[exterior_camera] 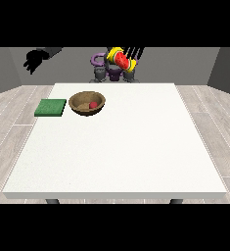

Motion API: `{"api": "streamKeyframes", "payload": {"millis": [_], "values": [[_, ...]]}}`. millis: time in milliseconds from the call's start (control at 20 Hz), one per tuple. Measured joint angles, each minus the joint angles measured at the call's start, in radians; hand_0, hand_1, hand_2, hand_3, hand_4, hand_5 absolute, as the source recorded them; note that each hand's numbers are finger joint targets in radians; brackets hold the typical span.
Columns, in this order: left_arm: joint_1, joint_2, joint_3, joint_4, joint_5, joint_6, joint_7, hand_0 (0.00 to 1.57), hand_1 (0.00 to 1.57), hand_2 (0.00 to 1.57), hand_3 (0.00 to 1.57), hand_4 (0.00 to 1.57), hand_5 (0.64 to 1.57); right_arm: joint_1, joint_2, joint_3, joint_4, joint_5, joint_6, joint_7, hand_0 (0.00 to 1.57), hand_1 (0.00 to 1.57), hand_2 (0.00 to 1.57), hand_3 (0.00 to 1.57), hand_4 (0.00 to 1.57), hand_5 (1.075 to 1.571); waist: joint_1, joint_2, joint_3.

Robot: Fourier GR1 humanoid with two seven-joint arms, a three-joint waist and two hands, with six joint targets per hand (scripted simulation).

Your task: Pick the cup and pour the ball into the bowl, then pick the bowl and place it on the pad

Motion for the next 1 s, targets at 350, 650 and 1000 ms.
{"api": "streamKeyframes", "payload": {"millis": [350, 650, 1000], "values": [[0.025, 0.023, 0.344, -0.168, 0.47, -0.098, -0.147, 0.0, 0.0, 0.0, 0.0, 1.05, 1.566, 0.019, 0.046, -0.001, 0.01, 0.022, -0.068, -0.021, 0.0, 0.0, 0.0, 0.0, 0.75, 1.563, 0.098, 0.039, -0.0013], [0.034, 0.139, 0.555, -0.204, 0.772, -0.334, -0.232, 0.0, 0.0, 0.0, 0.0, 1.06, 1.558, 0.022, 0.128, 0.014, 0.018, 0.04, -0.131, -0.074, 0.0, 0.0, 0.0, 0.0, 0.74, 1.565, 0.15, 0.11, 0.0052], [0.06, 0.28, 0.685, -0.209, 0.947, -0.519, -0.243, 0.0, 0.0, 0.0, 0.0, 0.98, 1.553, -0.015, 0.182, 0.03, 0.11, 0.058, -0.148, -0.174, 0.0, 0.0, 0.0, 0.0, 0.65, 1.56, 0.152, 0.183, 0.0089]]}}
